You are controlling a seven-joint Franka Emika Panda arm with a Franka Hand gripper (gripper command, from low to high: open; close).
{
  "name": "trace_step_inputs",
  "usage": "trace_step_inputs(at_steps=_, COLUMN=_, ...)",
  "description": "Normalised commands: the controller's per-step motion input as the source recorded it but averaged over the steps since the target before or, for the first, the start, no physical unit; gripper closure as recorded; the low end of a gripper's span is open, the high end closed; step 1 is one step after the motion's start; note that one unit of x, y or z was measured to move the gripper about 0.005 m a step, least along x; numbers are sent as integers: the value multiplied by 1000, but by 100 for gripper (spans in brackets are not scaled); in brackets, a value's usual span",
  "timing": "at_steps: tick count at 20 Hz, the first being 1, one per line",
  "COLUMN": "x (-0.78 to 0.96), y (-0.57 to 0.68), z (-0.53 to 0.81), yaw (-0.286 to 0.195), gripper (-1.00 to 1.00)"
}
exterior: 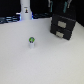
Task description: Open the kcup holder, insert the kcup into the holder, and close the kcup holder
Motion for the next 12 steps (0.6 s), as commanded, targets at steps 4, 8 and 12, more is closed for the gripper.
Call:
trace_step_inputs(at_steps=4, x=-175, y=701, z=-93, yaw=-184, gripper=-100)
trace_step_inputs(at_steps=8, x=-136, y=607, z=-191, yaw=-181, gripper=-100)
trace_step_inputs(at_steps=12, x=-43, y=531, z=-252, yaw=-170, gripper=-100)
